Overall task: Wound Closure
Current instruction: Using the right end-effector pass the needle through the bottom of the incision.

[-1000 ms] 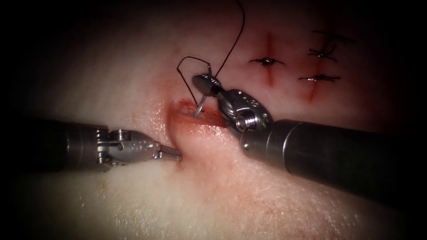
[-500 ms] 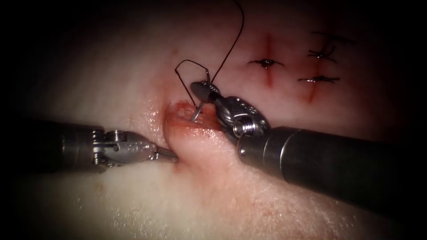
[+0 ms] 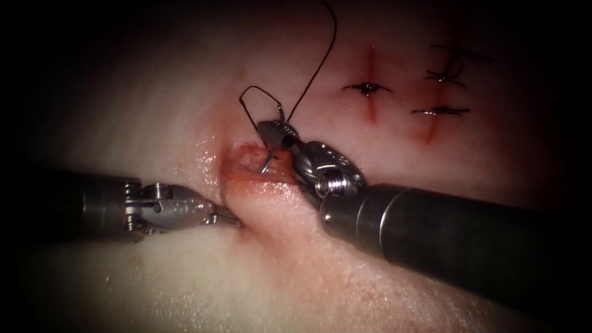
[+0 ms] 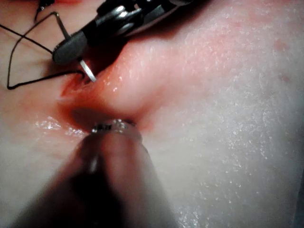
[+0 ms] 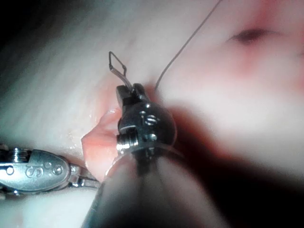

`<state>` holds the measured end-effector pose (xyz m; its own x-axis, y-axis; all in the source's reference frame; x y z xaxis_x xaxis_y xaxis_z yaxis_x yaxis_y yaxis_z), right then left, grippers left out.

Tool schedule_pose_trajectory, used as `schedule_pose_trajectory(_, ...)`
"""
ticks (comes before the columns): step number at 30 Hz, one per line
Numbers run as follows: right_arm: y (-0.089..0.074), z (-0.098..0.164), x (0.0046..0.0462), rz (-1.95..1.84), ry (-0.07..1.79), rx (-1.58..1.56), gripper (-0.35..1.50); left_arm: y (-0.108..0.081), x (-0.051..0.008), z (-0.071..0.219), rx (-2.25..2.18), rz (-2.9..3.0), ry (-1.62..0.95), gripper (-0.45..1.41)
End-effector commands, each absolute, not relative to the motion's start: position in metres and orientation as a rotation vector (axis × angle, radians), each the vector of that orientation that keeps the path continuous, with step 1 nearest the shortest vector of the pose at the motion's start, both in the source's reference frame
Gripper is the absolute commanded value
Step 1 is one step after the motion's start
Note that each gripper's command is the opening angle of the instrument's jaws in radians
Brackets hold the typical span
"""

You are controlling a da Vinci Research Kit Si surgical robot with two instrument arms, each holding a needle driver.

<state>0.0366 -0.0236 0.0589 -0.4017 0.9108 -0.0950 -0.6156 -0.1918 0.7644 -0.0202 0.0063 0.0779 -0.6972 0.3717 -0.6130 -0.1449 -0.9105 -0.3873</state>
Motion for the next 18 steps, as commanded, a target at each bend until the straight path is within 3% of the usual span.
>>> schedule_pose_trajectory(1, -0.0231, 0.0588, 0.0376, 1.797, 0.914, 0.474, -0.35, 0.0060, -0.0208, 0.0785, -1.046, 2.619, -0.454, -0.40)
schedule_pose_trajectory(18, -0.0245, 0.0576, 0.0390, 1.818, 0.911, 0.532, -0.35, 0.0060, -0.0205, 0.0785, -1.048, 2.620, -0.455, -0.43)
